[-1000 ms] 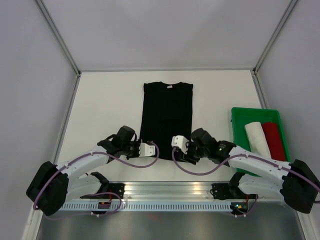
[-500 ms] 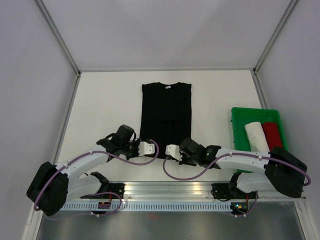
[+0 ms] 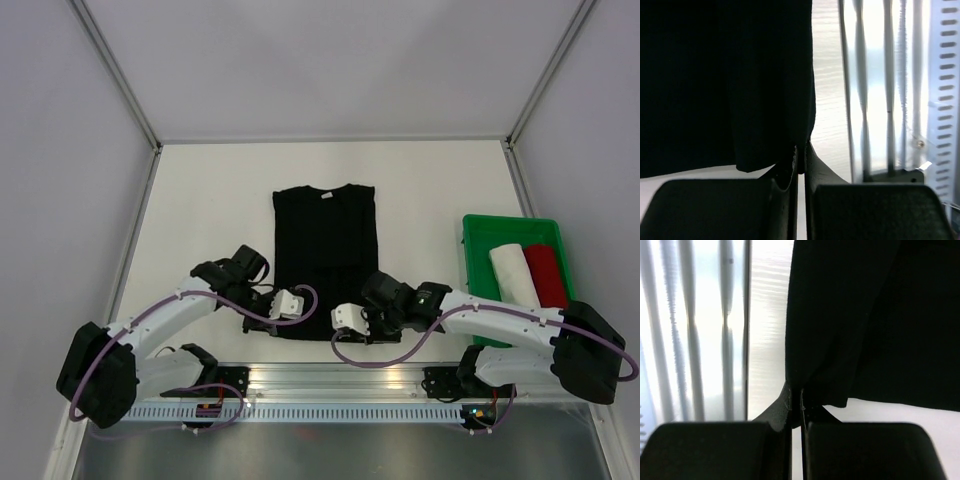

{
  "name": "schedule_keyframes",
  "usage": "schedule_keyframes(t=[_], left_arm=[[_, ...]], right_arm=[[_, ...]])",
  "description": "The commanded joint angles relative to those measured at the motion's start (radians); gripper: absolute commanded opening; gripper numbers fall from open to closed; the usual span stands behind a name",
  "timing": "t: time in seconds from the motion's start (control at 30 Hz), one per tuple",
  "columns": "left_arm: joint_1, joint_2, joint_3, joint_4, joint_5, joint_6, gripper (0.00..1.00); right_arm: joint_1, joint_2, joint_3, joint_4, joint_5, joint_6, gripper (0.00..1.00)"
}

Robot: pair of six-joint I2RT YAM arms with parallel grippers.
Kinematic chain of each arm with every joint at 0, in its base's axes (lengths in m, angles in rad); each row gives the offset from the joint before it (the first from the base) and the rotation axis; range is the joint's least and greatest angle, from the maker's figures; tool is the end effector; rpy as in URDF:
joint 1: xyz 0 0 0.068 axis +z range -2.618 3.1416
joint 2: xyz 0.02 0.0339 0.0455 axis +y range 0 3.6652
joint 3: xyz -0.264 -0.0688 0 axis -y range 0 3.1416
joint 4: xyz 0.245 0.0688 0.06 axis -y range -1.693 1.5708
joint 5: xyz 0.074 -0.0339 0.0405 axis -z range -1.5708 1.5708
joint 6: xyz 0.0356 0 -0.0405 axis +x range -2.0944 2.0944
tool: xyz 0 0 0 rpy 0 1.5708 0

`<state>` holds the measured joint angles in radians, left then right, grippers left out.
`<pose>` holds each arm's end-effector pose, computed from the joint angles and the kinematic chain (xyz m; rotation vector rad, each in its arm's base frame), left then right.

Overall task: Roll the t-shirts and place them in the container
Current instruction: Roll the tshirt

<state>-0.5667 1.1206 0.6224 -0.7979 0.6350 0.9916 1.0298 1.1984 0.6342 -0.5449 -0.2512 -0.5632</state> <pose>0.1379 -0.1128 0.1880 1.9415 1.7951 -0.7715 0.1013 0.1858 0.1820 -1.9940 1.8377 0.4802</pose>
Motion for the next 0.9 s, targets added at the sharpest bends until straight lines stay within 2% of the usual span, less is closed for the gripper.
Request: schedule_keyframes(t=[0.0, 0.1, 0.13, 0.23, 0.4, 0.63, 0.87], left_arm=[[0.010, 0.041, 0.042, -0.182, 0.124, 0.099, 0.02], [0.077, 0.080, 0.065, -0.164, 0.126, 0.101, 0.02], [0.138, 0.097, 0.075, -0.158, 0.129, 0.104, 0.02], [0.218, 0.148, 0.115, -0.132, 0.109, 0.130, 0.02], [0.223, 0.200, 0.131, -0.086, 0.086, 0.113, 0.02], [0.235, 0.239, 0.115, 0.104, -0.010, -0.025, 0.03], [0.237, 0.252, 0.114, 0.189, -0.029, -0.077, 0.17]], right_arm=[[-0.016, 0.016, 0.070, -0.116, -0.187, -0.101, 0.00], [-0.051, 0.076, 0.108, -0.113, -0.180, -0.070, 0.00], [-0.089, 0.102, 0.119, -0.109, -0.192, -0.064, 0.00], [-0.157, 0.139, 0.156, -0.093, -0.237, -0.035, 0.02], [-0.244, 0.165, 0.171, -0.032, -0.247, 0.039, 0.09], [-0.316, 0.219, 0.157, 0.059, -0.223, 0.138, 0.22], [-0.390, 0.224, 0.136, 0.149, -0.189, 0.235, 0.39]])
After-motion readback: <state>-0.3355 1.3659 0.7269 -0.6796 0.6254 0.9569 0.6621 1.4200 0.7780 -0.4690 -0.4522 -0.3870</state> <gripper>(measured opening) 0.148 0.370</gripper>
